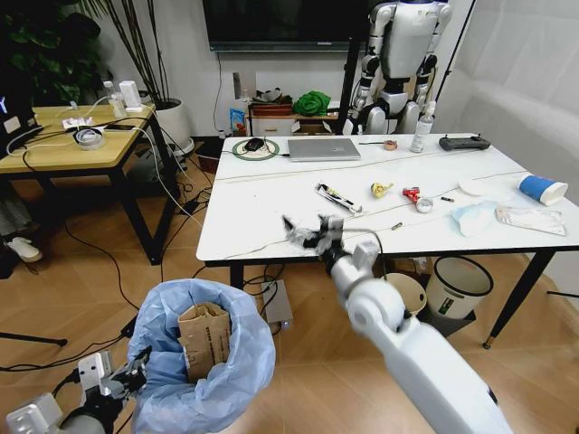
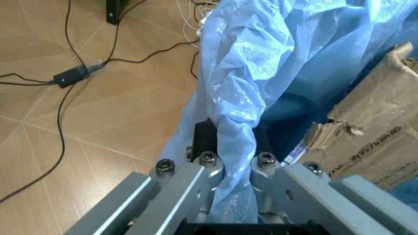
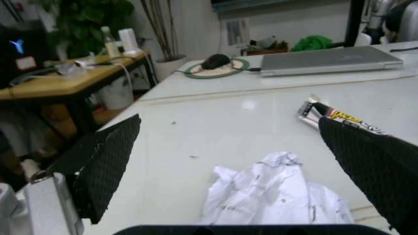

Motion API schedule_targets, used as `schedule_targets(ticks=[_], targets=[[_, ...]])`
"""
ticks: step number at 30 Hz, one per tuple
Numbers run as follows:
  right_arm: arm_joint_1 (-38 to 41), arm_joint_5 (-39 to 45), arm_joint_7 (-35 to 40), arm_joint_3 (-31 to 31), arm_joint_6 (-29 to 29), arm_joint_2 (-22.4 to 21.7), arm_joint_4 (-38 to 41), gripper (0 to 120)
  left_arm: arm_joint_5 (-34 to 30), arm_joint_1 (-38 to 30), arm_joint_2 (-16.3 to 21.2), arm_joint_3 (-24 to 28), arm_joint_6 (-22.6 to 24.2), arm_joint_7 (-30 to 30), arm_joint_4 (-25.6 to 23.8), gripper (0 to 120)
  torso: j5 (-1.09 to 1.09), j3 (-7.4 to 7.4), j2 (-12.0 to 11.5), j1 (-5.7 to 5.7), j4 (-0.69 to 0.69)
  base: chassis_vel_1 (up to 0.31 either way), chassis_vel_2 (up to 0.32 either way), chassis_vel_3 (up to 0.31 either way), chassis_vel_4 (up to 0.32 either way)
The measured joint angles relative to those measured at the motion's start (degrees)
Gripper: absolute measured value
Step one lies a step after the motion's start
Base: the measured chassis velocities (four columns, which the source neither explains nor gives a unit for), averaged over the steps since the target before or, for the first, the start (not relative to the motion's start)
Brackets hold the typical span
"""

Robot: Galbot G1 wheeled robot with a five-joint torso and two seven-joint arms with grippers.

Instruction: Pick up the trash bin and place the trash from the table into it.

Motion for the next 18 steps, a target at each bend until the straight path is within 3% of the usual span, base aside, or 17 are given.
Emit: schedule_targets(ticks=[12,18], targets=[[4.7,-0.9,1.5,-2.9,-6.1,3.9,-11.8,99,-0.8,-0.9,1.2,-0.1,0.1,0.0,1.1,0,0.01,0.00,0.0,0.00,-0.01,0.000,0.000,0.000,0.000],[4.2,-1.9,0.8,-2.3,-5.4,2.9,-13.4,76,-1.3,-1.2,2.0,-0.2,0.1,0.0,1.4,0,0.01,-0.01,0.0,0.00,-0.03,0.000,0.000,0.000,0.000]])
